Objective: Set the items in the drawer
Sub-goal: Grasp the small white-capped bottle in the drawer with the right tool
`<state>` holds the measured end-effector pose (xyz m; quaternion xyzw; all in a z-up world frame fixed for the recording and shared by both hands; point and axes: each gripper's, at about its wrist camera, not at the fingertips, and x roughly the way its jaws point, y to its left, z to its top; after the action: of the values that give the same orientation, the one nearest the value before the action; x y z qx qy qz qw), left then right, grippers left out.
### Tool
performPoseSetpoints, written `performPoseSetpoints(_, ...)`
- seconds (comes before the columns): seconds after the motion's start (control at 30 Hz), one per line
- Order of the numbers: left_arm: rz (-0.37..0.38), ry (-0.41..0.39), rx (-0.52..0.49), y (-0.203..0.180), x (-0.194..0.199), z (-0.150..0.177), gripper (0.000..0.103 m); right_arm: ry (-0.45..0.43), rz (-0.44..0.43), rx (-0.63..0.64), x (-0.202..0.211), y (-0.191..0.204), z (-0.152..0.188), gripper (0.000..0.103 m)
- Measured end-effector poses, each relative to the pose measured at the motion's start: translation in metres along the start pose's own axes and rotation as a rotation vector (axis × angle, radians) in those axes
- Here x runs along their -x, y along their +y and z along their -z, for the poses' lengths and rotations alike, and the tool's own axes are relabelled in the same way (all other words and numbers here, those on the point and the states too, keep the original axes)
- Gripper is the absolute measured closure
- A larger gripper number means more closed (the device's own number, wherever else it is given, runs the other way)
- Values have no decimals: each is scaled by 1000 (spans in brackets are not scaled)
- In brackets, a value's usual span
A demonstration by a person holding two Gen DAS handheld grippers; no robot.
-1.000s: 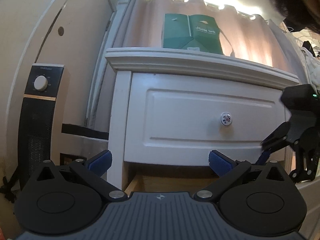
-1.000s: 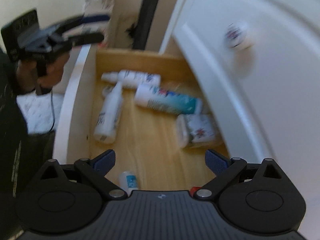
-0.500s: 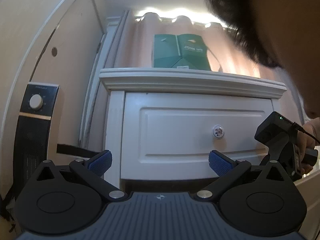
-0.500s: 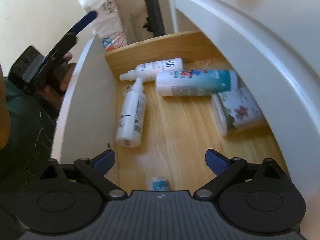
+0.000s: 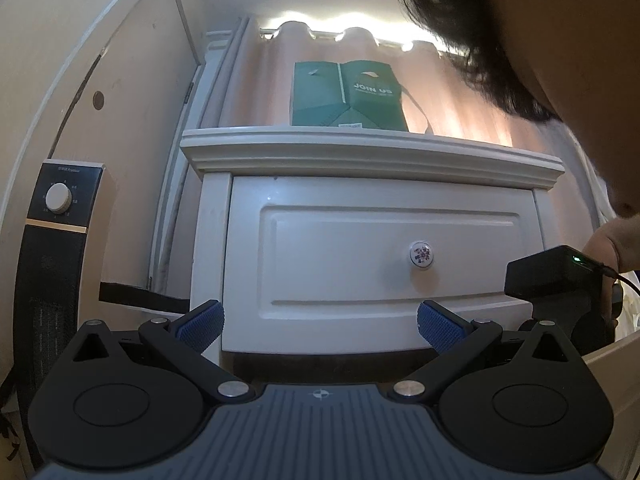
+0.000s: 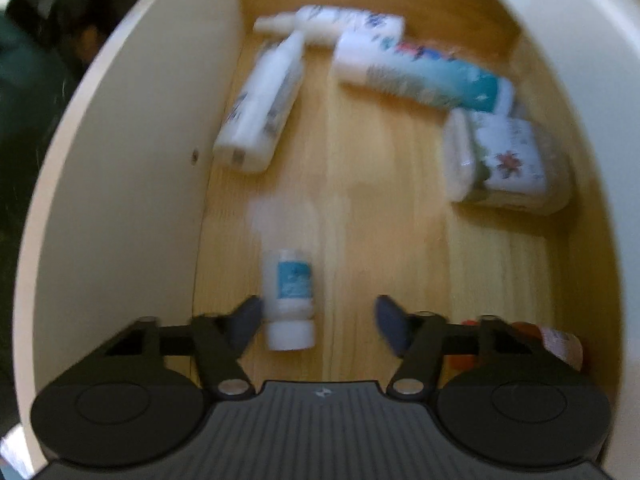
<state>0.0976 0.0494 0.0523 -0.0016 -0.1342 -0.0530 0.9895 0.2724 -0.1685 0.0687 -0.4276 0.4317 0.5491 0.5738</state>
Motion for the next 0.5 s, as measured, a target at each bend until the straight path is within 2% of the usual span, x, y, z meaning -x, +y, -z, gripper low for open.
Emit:
performPoseSetpoints(0.07, 0, 2, 1, -1, 1, 0, 0, 34, 17, 47, -4, 8, 1, 52)
performPoseSetpoints(0.23, 5, 4, 9, -3, 3, 2, 0, 67, 34, 36, 2, 10, 4, 52)
performPoseSetpoints(0.37, 1, 28, 6, -4, 2, 3, 0, 75, 6, 6, 3, 9, 10, 63)
performPoseSetpoints(0.5, -6, 59, -4, -5, 2, 2, 0, 55, 52, 66, 6, 20, 8, 73)
